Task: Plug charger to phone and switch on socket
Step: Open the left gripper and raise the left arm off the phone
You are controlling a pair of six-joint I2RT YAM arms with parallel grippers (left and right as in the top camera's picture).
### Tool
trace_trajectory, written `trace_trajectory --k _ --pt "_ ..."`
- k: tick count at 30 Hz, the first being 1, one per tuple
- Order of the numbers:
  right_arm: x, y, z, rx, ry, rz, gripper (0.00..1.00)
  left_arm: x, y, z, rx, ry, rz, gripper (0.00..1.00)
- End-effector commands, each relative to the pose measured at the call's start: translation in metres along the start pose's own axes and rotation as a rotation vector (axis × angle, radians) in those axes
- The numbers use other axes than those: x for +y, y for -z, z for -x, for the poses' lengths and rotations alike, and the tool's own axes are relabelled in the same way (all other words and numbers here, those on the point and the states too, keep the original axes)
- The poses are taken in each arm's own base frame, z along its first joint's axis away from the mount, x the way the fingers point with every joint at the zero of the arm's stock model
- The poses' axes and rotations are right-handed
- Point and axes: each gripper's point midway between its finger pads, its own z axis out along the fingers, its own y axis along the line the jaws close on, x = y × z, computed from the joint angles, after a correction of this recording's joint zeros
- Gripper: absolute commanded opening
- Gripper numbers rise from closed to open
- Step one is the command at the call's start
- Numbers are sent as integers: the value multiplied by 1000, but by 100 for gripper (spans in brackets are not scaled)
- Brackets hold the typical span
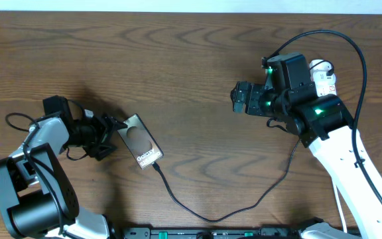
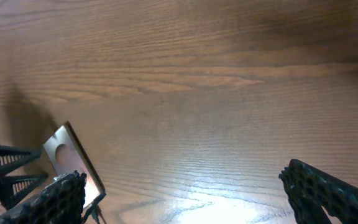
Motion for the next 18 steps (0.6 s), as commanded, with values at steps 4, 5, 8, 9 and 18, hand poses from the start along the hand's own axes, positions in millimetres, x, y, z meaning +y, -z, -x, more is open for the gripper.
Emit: trace_trajectory --k 4,5,8,9,18 --pt "1 -1 0 3 18 -5 99 1 37 17 -150 -200 144 91" --pt "1 -1 0 2 18 -6 99 -8 48 17 -171 -243 137 91" --pt "1 -1 1 0 18 -2 99 -38 78 14 -227 -349 119 92" --pt "2 -1 0 1 18 1 99 -46 87 13 -245 -368 119 92" --pt "11 -1 -5 30 19 53 99 -122 149 -12 -407 -712 365 93"
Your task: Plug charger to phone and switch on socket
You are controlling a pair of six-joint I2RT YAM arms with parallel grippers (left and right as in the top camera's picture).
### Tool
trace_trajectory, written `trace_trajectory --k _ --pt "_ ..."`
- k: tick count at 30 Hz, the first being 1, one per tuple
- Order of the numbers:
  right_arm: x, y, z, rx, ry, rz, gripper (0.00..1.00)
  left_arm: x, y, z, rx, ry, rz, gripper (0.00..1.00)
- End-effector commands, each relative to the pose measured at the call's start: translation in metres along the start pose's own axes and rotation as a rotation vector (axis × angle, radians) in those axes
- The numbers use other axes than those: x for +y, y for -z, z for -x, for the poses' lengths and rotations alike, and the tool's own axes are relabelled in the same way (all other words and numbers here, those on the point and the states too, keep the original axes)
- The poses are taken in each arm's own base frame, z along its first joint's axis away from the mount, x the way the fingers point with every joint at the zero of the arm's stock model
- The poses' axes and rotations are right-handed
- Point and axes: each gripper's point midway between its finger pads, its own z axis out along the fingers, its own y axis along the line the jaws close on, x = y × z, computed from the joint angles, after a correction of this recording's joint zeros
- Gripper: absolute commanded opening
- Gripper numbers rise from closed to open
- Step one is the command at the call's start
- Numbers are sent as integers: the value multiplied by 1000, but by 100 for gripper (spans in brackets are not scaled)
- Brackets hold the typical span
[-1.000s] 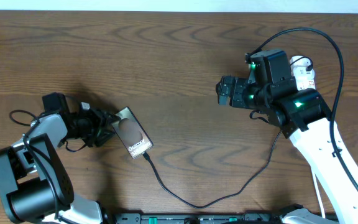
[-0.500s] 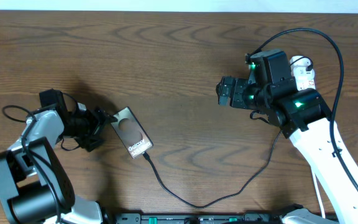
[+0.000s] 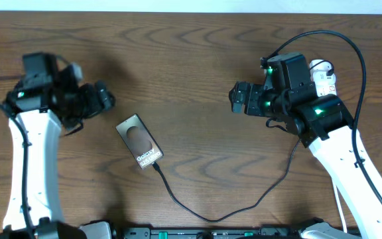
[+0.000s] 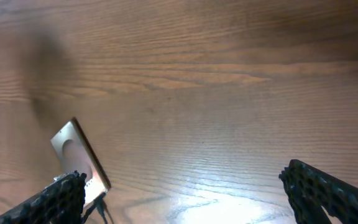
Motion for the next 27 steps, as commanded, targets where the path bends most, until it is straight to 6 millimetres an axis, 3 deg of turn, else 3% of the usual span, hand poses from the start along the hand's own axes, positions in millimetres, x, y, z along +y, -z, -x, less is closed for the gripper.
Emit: trace_trajectory --k 1,6,9,13,17,20,27 --pt "6 -1 -3 18 18 26 99 -16 23 11 -65 -237 167 92" --pt "11 -1 -6 35 32 54 99 -61 19 2 -98 -413 176 93" --pt "12 -1 -7 43 45 69 99 -77 17 1 -124 -460 165 93" --pt "14 2 -5 65 35 130 99 -88 17 5 -155 -477 144 93" --pt "9 19 8 79 26 269 99 -88 17 6 -157 -477 143 93" --pt "-20 41 30 42 -27 271 99 -88 17 5 -155 -477 144 93" --pt "-124 103 86 -104 -132 89 99 -88 17 5 -155 -477 144 93"
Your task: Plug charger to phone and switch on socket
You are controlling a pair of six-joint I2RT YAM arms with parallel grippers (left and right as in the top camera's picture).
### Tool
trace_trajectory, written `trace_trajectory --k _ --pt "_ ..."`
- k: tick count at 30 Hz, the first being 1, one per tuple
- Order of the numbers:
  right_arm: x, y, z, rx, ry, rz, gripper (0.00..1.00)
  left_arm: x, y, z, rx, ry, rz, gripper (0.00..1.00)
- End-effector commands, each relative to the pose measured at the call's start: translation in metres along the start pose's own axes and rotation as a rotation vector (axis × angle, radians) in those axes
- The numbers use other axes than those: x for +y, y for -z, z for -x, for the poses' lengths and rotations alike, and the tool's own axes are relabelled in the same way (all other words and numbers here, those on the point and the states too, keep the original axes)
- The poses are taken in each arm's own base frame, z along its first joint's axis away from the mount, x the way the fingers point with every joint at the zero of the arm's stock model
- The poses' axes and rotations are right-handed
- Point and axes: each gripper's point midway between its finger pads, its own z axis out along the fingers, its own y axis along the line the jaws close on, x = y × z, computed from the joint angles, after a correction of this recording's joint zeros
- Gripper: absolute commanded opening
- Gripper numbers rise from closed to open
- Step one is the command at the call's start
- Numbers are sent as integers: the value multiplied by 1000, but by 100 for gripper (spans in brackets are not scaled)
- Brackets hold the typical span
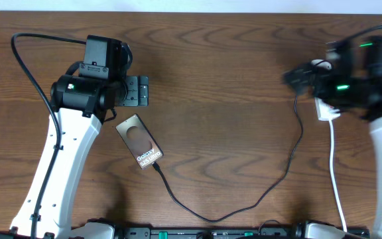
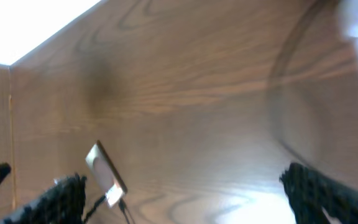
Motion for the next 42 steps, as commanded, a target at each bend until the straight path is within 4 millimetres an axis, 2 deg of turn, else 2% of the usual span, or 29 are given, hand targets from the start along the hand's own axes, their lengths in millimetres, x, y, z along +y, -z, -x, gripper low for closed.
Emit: trace_trajectory --k 1,5,8,13,18,21,24,28,37,42 --pt "-31 38 40 -94 55 -30 99 2 5 5 -19 -12 11 93" --pt "-81 47 69 -106 -6 -95 99 2 5 5 -19 -13 11 93" --pt "-118 37 82 -58 -45 -115 99 2 5 5 -19 -13 11 93" --pt "-164 -16 86 85 -16 -78 99 2 5 5 -19 -13 11 93" --pt "-197 -69 70 215 -8 -43 99 2 5 5 -19 -13 11 93" --pt "-213 -93 58 275 -14 -24 99 2 5 5 -19 -12 11 93" --pt "-224 -109 50 314 -7 -8 99 2 5 5 -20 -12 11 93" --pt "-229 -119 48 321 47 2 99 2 5 5 -20 -12 11 93" --pt "-232 -135 67 256 171 -10 99 2 5 5 -20 -12 11 93" --pt "-225 -144 71 246 182 -10 99 2 5 5 -20 -12 11 93"
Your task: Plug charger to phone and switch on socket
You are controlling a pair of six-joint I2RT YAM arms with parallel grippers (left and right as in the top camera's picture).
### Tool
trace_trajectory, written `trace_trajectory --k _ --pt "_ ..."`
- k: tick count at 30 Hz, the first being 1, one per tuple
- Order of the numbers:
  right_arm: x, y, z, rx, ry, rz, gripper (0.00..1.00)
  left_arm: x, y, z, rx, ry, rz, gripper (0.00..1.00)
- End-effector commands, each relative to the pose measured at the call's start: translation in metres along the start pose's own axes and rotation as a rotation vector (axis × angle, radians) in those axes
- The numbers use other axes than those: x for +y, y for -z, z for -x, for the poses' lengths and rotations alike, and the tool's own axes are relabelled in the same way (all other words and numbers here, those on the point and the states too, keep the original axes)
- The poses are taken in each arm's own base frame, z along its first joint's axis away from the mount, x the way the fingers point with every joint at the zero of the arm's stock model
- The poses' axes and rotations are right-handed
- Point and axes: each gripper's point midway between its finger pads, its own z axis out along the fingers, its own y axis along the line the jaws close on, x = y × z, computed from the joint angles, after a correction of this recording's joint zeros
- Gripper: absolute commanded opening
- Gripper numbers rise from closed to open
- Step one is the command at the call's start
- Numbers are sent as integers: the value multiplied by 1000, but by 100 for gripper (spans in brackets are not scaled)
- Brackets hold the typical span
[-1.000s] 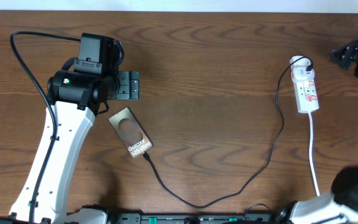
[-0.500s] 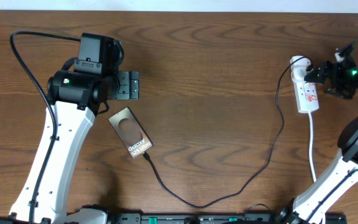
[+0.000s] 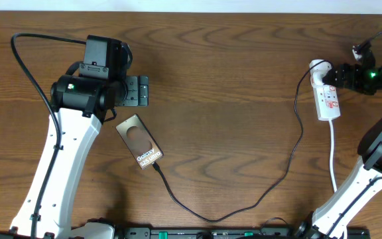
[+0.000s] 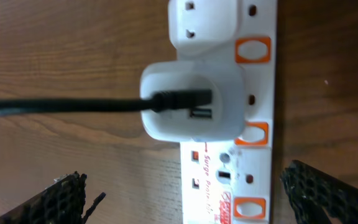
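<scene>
The gold-brown phone (image 3: 140, 143) lies flat at left centre, with the black cable (image 3: 270, 189) plugged into its lower end. The cable runs right and up to the white charger adapter (image 4: 194, 109), which sits in the white power strip (image 3: 327, 101). Orange rocker switches (image 4: 255, 132) line the strip's right side. My right gripper (image 3: 337, 74) hovers open directly over the strip; in the right wrist view the gripper (image 4: 194, 202) straddles it, with mesh fingertips (image 4: 61, 199) on either side. My left gripper (image 3: 136, 91) hangs open just above the phone's upper end, holding nothing.
The strip's white mains lead (image 3: 332, 159) runs down toward the table's front edge. The left arm's black cable (image 3: 38, 40) loops over the back left. The wooden table (image 3: 224, 99) stretches between phone and strip.
My right gripper has moved right, from beside the strip to directly over it; its camera now looks straight down on the adapter and switches. The left arm and phone are unchanged.
First my left gripper was low at the phone's left end, and the right one hovered open at mid-right. The left arm then stood back at the far left, then raised above the phone. The right arm was then near the strip and is now over it.
</scene>
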Motion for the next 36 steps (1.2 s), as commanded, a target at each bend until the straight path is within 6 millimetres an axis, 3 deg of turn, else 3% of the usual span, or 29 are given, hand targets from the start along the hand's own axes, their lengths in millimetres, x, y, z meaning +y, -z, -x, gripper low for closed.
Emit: trace_trajectory --k 1,17,36 --pt "11 -8 8 -4 30 19 99 2 5 5 -19 -12 10 93" --pt "5 -36 5 42 -91 -14 99 2 5 5 -19 -12 10 93" --pt "6 -37 4 48 -127 -6 99 2 5 5 -19 -12 10 93"
